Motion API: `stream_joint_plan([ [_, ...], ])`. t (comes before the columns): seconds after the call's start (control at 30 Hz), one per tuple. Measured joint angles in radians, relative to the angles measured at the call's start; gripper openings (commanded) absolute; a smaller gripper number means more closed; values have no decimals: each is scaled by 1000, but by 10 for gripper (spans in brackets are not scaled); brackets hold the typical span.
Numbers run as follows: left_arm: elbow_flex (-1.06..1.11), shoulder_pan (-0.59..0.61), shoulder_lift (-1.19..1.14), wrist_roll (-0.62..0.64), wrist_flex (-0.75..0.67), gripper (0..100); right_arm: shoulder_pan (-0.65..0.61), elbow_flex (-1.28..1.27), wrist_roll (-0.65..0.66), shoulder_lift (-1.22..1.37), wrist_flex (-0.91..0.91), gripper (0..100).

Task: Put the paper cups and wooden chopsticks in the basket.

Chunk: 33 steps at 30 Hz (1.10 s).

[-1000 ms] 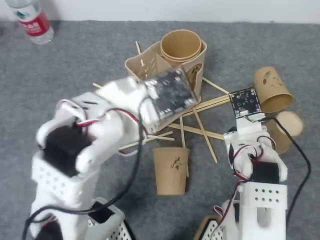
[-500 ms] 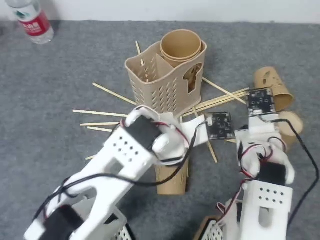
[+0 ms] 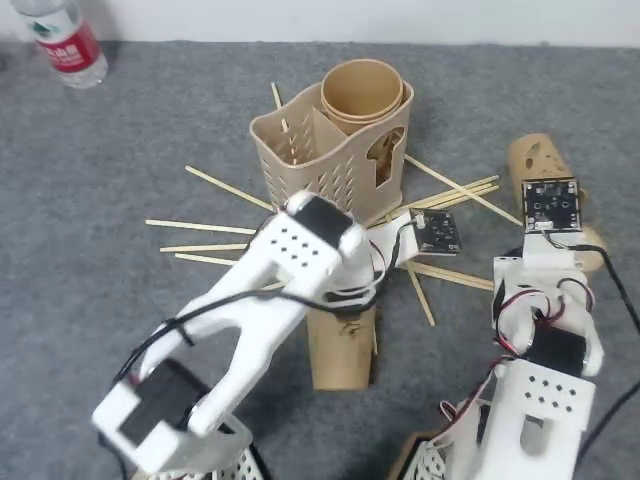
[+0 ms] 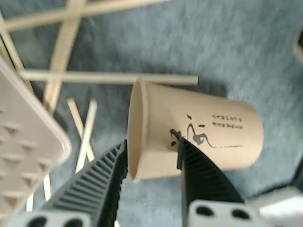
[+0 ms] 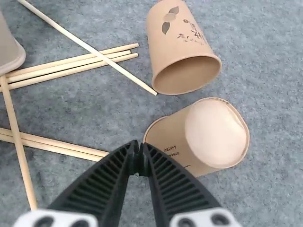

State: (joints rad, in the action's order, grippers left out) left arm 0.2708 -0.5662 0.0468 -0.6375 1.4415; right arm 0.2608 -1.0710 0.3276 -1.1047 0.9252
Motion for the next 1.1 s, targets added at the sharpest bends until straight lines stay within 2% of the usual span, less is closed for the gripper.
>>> stream_joint_plan([
  [0.27,-166,5,-152,-46,170,167,0,0,0,0,-9,9],
  [0.4,-219,-17,-229,-121,264,167,0,0,17,0,-17,9],
  [0.63,-219,-97,-239,-192,275,152,2,-11,29,0,-58,8],
  [0.77,-218,-129,-239,-198,275,5,0,-12,29,0,-61,8],
  [1.1,-164,-133,-226,-265,275,11,0,-12,29,0,-61,8],
])
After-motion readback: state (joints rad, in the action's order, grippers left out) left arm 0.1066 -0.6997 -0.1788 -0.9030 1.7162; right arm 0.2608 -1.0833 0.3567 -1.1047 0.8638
